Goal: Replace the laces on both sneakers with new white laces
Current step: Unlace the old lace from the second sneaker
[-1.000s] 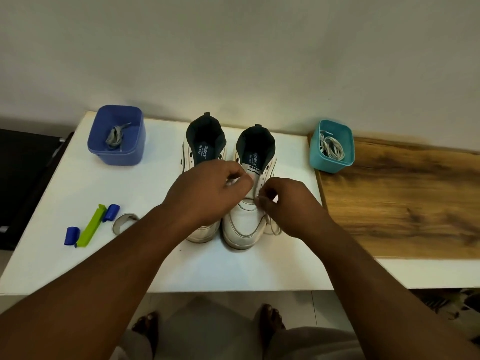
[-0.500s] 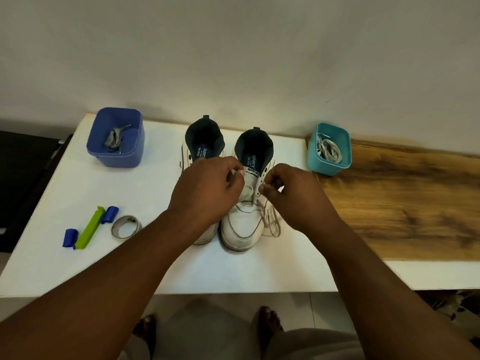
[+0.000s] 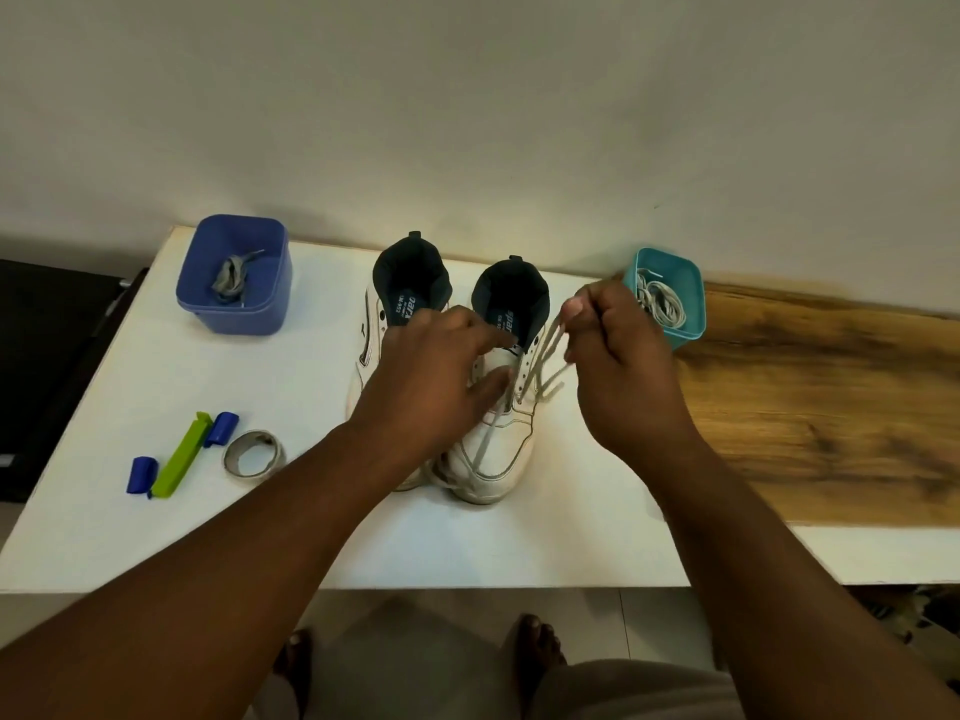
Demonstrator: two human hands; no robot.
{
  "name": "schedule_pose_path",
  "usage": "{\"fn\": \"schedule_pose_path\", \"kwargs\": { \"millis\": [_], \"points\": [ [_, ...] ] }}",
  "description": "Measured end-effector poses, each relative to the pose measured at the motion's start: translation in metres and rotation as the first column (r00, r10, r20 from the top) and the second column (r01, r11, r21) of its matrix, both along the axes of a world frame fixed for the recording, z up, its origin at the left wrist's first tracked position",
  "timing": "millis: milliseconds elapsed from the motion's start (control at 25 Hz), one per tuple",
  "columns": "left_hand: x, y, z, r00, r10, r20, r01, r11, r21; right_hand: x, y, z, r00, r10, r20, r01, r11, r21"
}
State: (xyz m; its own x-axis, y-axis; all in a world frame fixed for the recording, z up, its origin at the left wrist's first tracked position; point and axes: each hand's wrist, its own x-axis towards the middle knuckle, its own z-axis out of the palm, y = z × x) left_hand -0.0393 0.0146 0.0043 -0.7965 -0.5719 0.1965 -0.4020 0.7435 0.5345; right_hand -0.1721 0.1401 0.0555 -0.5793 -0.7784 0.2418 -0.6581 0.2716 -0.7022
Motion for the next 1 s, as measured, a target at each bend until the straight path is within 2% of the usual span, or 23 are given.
{"fn": "schedule_pose_path", "kwargs": {
  "millis": [80,160,280,320,400,520,560,600,640,680,720,760,800,840,880,1000],
  "points": [
    [-0.003,0.004,-0.003,0.997,-0.074,-0.019,0.075,0.995,0.058,0.009,-0.003,0.011,0.983,0.122,0.137,-0.081,0.958,-0.274],
    [-0.005,0.005,-0.004,0.991,-0.076,-0.114,0.095,0.981,0.17,0.009,-0.007,0.009,0.958,0.141,0.25,-0.029,0.913,-0.406],
    [-0.006,0.006,0.013,0.923,0.094,-0.374,0.07,0.913,0.402,-0.006,-0.008,-0.003,0.908,-0.085,0.411,0.227,0.923,-0.311],
    [-0.007,0.006,0.02,0.9,0.128,-0.416,0.079,0.892,0.445,-0.009,-0.007,-0.004,0.886,-0.133,0.445,0.276,0.922,-0.273],
    [-0.006,0.01,0.025,0.936,0.048,-0.349,0.113,0.898,0.425,-0.008,-0.005,0.0,0.877,-0.065,0.477,0.264,0.893,-0.364],
    [-0.006,0.019,0.006,0.99,-0.138,-0.035,0.142,0.977,0.161,0.005,-0.005,0.022,0.922,0.154,0.355,0.108,0.778,-0.619],
    [-0.007,0.021,0.001,0.99,-0.143,0.012,0.14,0.982,0.13,0.008,-0.004,0.028,0.933,0.17,0.316,0.088,0.744,-0.662],
    [-0.007,0.022,0.0,0.992,-0.126,-0.009,0.126,0.98,0.157,0.008,-0.003,0.03,0.945,0.154,0.29,0.09,0.728,-0.68],
    [-0.008,0.022,0.001,0.991,-0.093,-0.099,0.112,0.97,0.218,0.006,-0.002,0.03,0.958,0.101,0.267,0.107,0.742,-0.662],
    [-0.009,0.02,0.005,0.975,-0.029,-0.22,0.091,0.956,0.279,0.001,-0.001,0.025,0.97,0.014,0.242,0.135,0.798,-0.588],
    [-0.009,0.018,0.012,0.938,0.053,-0.342,0.065,0.944,0.324,-0.005,-0.001,0.017,0.975,-0.079,0.207,0.163,0.889,-0.429],
    [-0.009,0.016,0.02,0.885,0.127,-0.448,0.04,0.937,0.346,-0.011,0.0,0.007,0.976,-0.132,0.171,0.163,0.97,-0.181],
    [-0.008,0.015,0.029,0.831,0.171,-0.529,0.028,0.938,0.346,-0.014,0.002,-0.003,0.981,-0.135,0.139,0.121,0.987,0.104],
    [-0.007,0.016,0.036,0.794,0.179,-0.581,0.034,0.941,0.336,-0.015,0.004,-0.012,0.99,-0.091,0.108,0.051,0.943,0.328],
    [-0.006,0.018,0.044,0.774,0.151,-0.615,0.06,0.95,0.308,-0.013,0.006,-0.019,0.997,-0.019,0.077,-0.017,0.895,0.445],
    [-0.004,0.025,0.047,0.744,-0.002,-0.668,0.138,0.979,0.151,-0.003,0.001,-0.025,0.992,0.094,0.082,-0.121,0.887,0.446]
  ]
}}
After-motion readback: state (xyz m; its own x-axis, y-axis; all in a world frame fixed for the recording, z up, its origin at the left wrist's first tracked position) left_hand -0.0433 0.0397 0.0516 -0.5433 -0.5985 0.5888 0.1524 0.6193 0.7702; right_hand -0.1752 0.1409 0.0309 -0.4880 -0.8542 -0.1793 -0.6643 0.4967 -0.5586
